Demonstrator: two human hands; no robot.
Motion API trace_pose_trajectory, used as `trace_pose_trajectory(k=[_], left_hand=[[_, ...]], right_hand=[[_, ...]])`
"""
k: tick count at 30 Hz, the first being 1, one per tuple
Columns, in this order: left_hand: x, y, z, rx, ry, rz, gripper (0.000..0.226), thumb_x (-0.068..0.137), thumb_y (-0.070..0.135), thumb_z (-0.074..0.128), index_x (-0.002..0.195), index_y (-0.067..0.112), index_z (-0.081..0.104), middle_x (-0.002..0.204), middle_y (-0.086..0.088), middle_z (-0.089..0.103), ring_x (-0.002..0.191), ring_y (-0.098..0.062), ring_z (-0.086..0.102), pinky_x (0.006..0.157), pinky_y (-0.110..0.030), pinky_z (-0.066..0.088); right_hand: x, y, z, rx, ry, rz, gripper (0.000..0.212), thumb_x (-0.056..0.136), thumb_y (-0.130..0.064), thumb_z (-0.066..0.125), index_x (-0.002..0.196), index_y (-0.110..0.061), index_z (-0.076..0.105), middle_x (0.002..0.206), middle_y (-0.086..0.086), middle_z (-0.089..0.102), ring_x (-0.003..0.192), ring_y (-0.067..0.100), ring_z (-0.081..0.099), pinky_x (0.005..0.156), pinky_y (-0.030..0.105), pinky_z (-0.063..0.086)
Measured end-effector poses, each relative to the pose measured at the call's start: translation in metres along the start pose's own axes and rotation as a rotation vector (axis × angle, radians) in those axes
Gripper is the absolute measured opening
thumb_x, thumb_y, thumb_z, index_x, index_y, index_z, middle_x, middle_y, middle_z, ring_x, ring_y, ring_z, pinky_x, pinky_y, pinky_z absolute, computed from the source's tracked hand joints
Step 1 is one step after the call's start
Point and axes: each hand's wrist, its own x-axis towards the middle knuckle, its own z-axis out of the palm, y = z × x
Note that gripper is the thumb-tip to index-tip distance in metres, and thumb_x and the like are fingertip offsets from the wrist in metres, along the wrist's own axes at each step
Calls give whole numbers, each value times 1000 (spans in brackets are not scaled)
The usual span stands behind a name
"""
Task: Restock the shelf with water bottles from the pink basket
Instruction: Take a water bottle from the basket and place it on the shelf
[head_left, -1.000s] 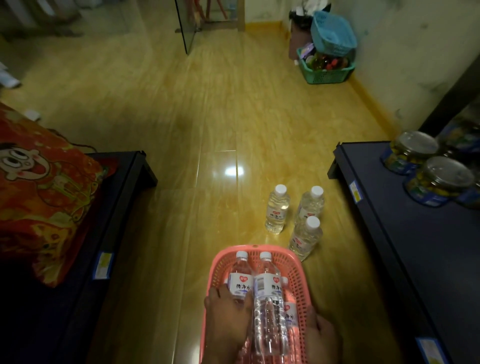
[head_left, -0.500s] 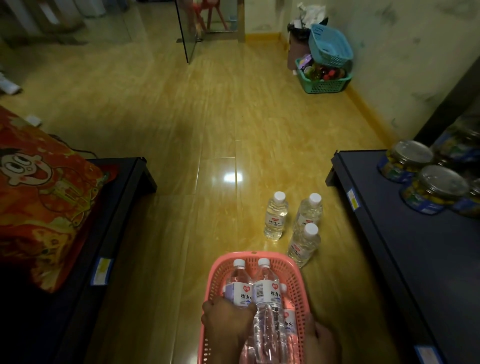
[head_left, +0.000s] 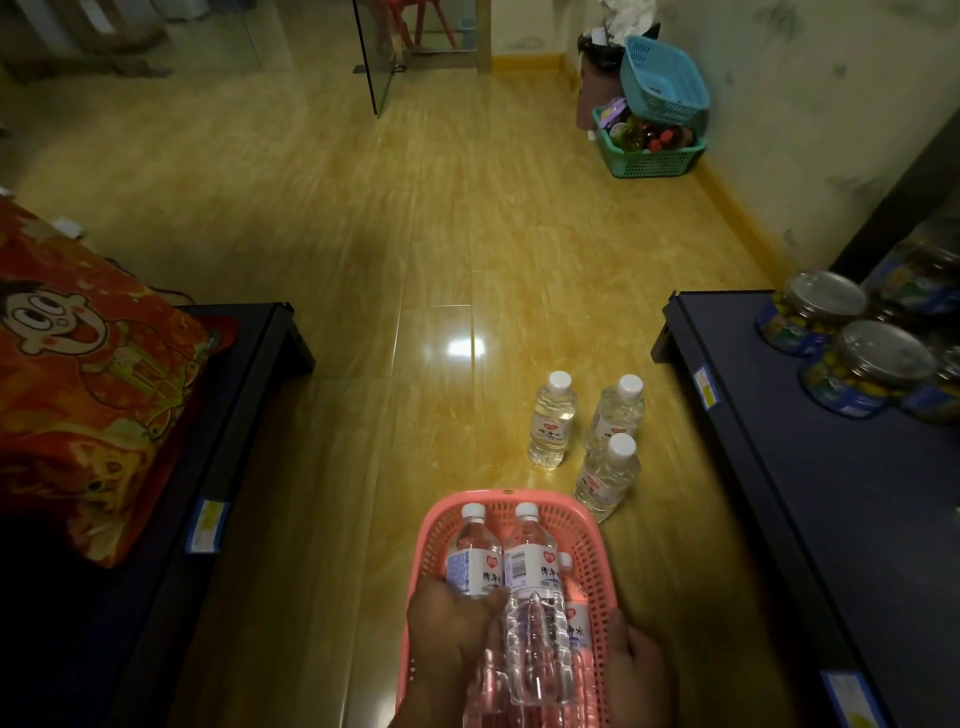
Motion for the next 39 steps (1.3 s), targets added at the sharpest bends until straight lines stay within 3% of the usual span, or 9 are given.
trace_pose_trajectory(k=[2,5,8,14,17,22,29,36,39], left_hand=[[3,0,-5,-23,-7,-7,31,73,16,93,94,15,70,81,1,77,68,-10,73,53,-17,53],[5,3,-12,-81,-47,-19,39,66,13,96,98,12,74,81,-3,80,72,-20,79,70,-40,66],[2,13,-20,-111,-111,-7,49,60,18,97,102,13,72,89,-5,80,84,-26,78,78,-45,66],[-10,36,-45,-142,-138,-25,47,68,14,95,104,13,65,97,-7,77,87,-29,77,80,-46,64],[-26,53,-61,-137,-168,-62,49,66,11,96,107,7,69,97,-10,80,87,-31,79,84,-52,64],[-80,92,-100,-126,-221,-107,46,68,0,93,110,4,72,100,-11,80,86,-27,79,70,-36,65],[-188,175,-158,-134,-273,-164,44,71,-6,88,108,6,69,99,-8,76,79,-17,74,52,-21,56],[-292,265,-217,-143,-262,-169,52,68,-8,89,115,2,68,111,-15,76,97,-31,76,83,-42,62],[-337,306,-243,-136,-275,-140,53,68,-9,89,116,2,68,109,-13,77,93,-28,77,71,-34,62]], right_hand=[[0,1,-1,-18,12,20,45,105,-39,42,84,-13,71,69,6,68,64,19,65,54,23,40],[-4,-3,-4,-38,-11,38,45,105,-40,42,86,-12,71,70,6,69,65,21,67,54,22,41],[-7,-11,-10,-82,-18,42,44,101,-48,47,86,-10,63,73,7,67,61,20,65,52,22,40],[-17,-32,-34,-148,-91,-4,62,83,-68,61,124,-21,55,94,-2,72,62,13,72,60,40,62],[-47,-68,-58,-144,-155,-25,75,86,-52,69,145,-14,44,116,-2,62,77,1,56,68,26,51],[-112,-128,-104,-49,-355,-28,37,91,-23,71,122,-23,50,87,-23,47,59,-5,56,45,8,42],[-192,-201,-168,104,-499,64,24,87,-28,75,103,-36,59,97,-20,60,79,-4,61,53,9,45],[-277,-310,-239,178,-532,86,21,86,-13,77,100,-25,68,91,-15,69,64,-9,68,48,5,46],[-315,-355,-275,181,-555,72,20,87,-10,76,95,-25,66,86,-16,67,57,-15,64,46,3,43]])
